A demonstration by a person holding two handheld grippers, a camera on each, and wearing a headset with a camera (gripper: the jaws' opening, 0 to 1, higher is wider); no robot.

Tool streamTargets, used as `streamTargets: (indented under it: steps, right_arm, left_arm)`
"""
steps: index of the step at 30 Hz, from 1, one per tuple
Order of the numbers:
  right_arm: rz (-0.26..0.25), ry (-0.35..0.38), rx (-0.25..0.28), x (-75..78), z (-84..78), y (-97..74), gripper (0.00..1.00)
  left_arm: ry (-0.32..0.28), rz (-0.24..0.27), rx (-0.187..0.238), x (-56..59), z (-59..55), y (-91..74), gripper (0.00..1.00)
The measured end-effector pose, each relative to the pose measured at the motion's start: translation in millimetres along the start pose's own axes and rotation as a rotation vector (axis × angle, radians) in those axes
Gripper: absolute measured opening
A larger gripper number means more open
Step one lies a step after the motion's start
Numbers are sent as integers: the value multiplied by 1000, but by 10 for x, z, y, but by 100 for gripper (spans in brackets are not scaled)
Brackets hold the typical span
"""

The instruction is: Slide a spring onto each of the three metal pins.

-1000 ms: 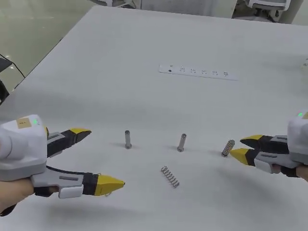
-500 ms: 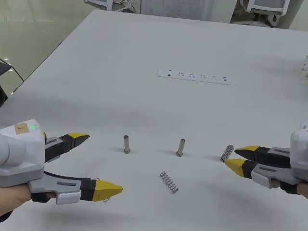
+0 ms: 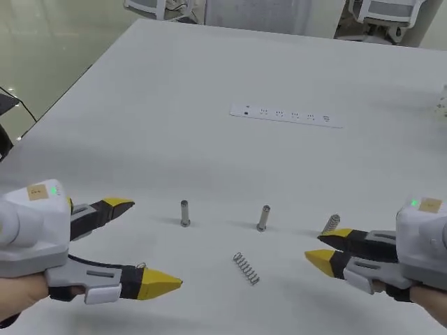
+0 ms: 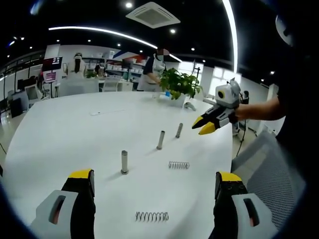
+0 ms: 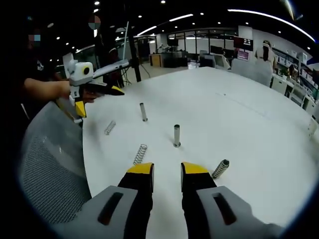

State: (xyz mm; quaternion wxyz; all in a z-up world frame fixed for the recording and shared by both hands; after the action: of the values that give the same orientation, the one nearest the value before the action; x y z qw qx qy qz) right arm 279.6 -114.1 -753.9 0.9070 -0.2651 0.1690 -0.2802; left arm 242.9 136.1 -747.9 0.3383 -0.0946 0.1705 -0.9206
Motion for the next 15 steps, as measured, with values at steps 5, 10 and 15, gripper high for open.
streamTargets:
  steps: [5, 10, 15]
  right_arm:
    - [13, -4, 2, -70, 54, 62, 19]
    - [37, -10, -5, -210, 66, 199, 19]
    - [55, -16, -31, -359, 30, 371, 18]
  left_arm:
    - [1, 4, 0, -1, -2, -5, 98]
    - [0, 3, -4, 4, -17, -8, 98]
    - [-4, 12, -3, -2, -25, -18, 98]
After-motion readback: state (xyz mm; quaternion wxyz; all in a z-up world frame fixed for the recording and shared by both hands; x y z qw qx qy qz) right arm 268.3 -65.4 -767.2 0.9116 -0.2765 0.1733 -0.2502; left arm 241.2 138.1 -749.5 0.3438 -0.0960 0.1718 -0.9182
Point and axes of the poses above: the centre of the closed fingertips' face, and the gripper's own axes: y roughly forward along the fingers, x roughly to its right, z roughly out of its top, the point moved 4 cm from there along -y, roughly backward along the fingers, and after that the axes turned 7 degrees about y, right-handed, at the moved point
